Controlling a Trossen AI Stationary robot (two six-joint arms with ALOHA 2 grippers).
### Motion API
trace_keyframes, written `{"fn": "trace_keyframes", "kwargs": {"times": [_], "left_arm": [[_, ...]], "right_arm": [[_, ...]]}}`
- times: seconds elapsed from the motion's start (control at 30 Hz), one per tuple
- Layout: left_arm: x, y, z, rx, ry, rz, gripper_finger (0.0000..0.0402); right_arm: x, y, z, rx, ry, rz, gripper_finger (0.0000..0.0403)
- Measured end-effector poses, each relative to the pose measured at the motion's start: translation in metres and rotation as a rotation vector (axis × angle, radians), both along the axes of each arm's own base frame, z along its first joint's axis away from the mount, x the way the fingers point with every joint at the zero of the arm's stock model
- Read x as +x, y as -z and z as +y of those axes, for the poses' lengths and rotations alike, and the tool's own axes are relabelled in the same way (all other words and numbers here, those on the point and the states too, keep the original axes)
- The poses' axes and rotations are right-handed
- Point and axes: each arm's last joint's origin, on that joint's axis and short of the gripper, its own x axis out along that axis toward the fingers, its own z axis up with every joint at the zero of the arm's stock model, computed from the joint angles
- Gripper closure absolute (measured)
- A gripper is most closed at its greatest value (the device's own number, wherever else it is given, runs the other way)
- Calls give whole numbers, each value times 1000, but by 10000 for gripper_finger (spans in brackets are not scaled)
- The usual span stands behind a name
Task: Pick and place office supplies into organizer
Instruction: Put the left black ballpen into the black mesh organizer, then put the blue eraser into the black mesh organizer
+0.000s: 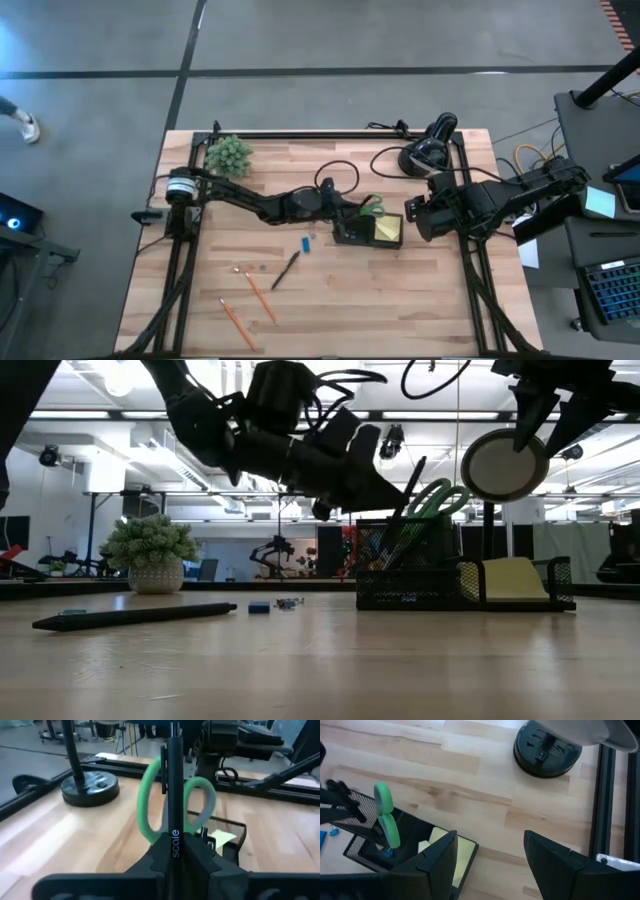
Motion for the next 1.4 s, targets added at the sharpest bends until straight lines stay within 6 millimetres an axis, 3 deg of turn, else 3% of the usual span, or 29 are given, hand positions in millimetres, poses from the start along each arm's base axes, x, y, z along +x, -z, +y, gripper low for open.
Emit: {"fn": "trace_keyframes", "kwargs": {"times": [0.17, 0.47, 0.7, 0.77, 0.87, 0.93, 1.0, 1.17, 1.4], "left_arm": [[-1, 5, 2, -40, -89, 46, 342], [-9, -3, -1, -60, -108, 115, 217], [-39, -61, -18, -60, -76, 134, 167], [-54, -72, -20, -121, -143, 194, 165], [-82, -79, -20, -378, -365, 327, 168], [-102, -76, -21, -588, -533, 418, 175], [-113, -70, -24, -662, -600, 492, 186], [-106, -67, -51, -812, -583, 419, 221], [-90, -36, -79, -916, -688, 509, 259]], "right_arm": [[0, 0, 0, -2, -6, 4, 183], [0, 0, 0, -7, -6, 3, 183], [0, 1, 0, -13, -6, 4, 184], [0, 1, 0, -17, -5, 5, 183], [-1, 2, -1, -19, -5, 10, 183], [-1, 3, -1, -18, -2, 9, 184], [-1, 3, -1, -28, -2, 9, 183], [0, 3, -2, -76, -3, -1, 184], [0, 4, -2, -70, -4, 2, 184]]}}
